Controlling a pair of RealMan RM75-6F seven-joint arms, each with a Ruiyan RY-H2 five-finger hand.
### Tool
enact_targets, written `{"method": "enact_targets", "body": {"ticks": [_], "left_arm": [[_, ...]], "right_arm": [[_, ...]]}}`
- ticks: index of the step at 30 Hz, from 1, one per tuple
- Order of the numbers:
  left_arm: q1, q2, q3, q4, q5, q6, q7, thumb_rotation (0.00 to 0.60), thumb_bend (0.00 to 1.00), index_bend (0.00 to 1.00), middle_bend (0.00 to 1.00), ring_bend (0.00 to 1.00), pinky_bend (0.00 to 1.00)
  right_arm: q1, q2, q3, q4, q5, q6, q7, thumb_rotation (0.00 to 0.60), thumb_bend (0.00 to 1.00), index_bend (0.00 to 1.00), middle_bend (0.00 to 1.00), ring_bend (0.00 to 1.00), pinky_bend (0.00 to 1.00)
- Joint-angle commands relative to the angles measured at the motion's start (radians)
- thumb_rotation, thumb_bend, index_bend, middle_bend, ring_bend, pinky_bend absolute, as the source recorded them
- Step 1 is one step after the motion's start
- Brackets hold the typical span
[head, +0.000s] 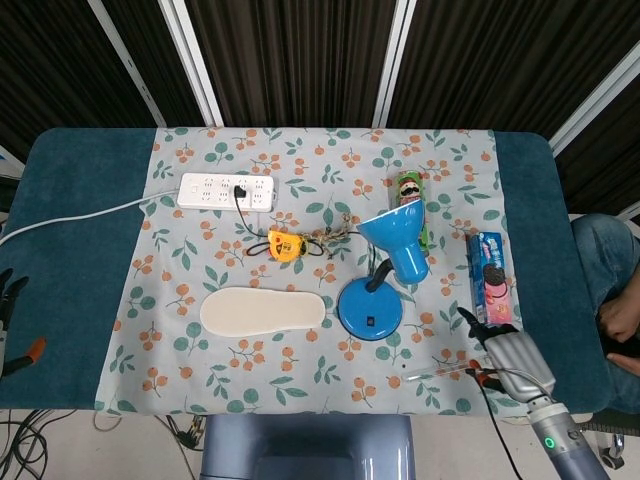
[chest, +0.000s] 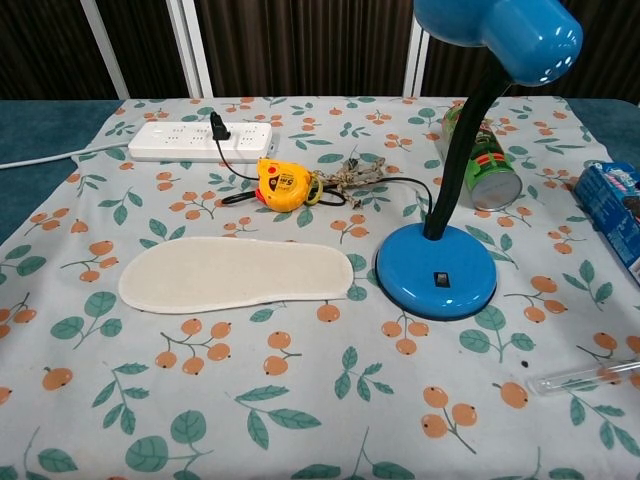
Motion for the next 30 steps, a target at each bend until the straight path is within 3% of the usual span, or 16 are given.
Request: {"method": "enact_targets", "body": {"ticks": [1,8,30], "left_arm": [[0.000,0.001,-0.001,0.000,-0.002,-0.002,-0.002,0.600,0.25,0.10,0.00,0.00,0.14],[-0.002,0.001,0.001,-0.001,-0.004,-0.007,0.003,0.600,0.25,0.10,0.00,0.00,0.14],[-0.002,0.002,-0.001,-0.002,-0.007,-0.006,0.002,0.600,0.25,0.10,0.00,0.00,0.14]], "right_arm": [[0.064,-0.050,0.032,-0.003,0.068,-0.094,-0.024,0.600,0.51,0.00,0.48,0.54,0.48],[0.130,-0.114,0.067,-0.014,0.165,-0.192,-0.076,0.600,0.55,0.00,0.57,0.59,0.59],[0.253,-0.261,0.089,-0.015,0.361,-0.289,-0.252,0.600,0.59,0.00,0.59,0.61,0.78]]}}
